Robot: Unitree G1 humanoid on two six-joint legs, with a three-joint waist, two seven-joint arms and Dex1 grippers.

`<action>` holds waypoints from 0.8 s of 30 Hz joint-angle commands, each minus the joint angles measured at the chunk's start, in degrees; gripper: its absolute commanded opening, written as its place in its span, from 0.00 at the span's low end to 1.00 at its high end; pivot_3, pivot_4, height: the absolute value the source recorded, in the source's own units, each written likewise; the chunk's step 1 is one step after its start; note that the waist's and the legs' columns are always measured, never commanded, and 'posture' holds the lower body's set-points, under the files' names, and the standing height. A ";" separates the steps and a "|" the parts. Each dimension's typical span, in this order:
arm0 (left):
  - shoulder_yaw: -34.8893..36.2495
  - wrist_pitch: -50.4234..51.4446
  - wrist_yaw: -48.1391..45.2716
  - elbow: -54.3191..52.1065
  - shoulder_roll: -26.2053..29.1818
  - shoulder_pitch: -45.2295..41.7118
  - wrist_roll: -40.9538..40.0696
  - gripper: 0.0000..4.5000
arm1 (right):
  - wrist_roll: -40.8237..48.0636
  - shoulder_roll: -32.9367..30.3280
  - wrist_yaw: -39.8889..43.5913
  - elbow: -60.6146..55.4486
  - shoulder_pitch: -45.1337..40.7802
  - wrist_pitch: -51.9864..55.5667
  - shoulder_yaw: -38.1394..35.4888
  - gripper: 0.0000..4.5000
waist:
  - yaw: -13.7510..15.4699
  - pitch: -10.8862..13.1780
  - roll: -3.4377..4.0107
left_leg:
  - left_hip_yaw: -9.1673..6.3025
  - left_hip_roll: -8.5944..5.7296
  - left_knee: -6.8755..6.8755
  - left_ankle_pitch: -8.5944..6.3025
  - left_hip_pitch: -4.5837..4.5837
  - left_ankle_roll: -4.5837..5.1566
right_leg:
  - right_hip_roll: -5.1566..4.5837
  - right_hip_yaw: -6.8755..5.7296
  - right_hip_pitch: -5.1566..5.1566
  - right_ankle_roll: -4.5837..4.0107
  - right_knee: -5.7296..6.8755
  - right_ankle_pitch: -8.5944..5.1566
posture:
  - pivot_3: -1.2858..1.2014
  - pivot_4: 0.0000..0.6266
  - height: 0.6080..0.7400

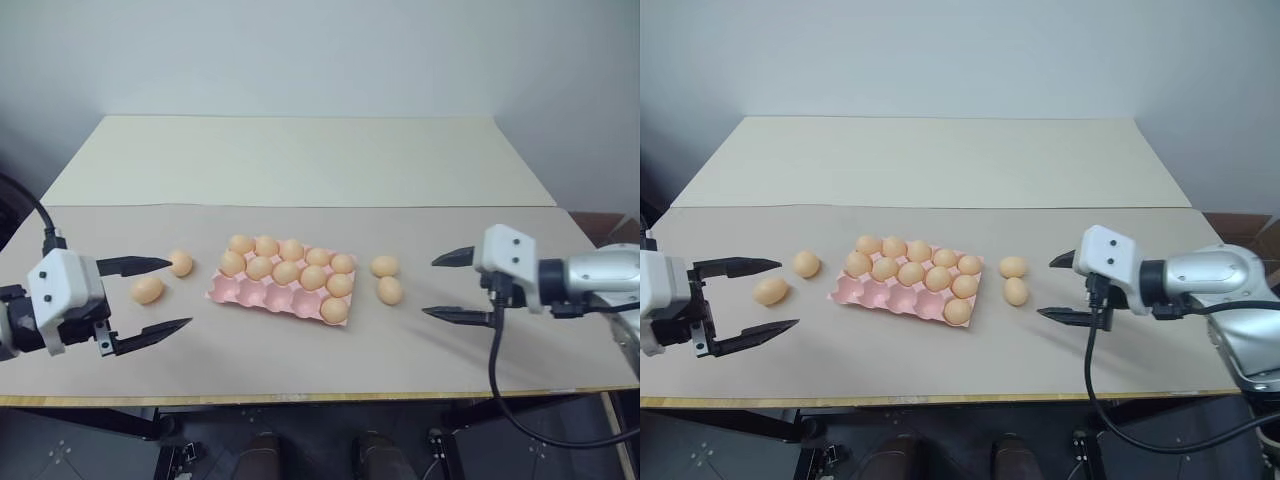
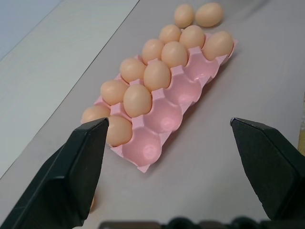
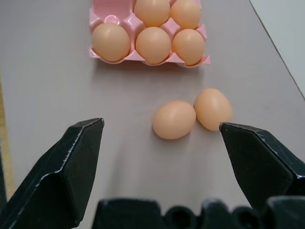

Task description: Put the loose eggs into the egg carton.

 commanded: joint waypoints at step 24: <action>0.67 -1.30 -0.61 0.06 0.34 1.33 0.10 1.00 | -11.95 16.50 -16.19 8.34 -3.73 9.26 11.47 0.71 | 0.19 0.00 0.00 | -0.02 -0.03 0.00 0.00 -0.10 0.00 | -0.01 -0.03 -0.08 -0.01 0.01 0.01 | 0.52 0.24 1.00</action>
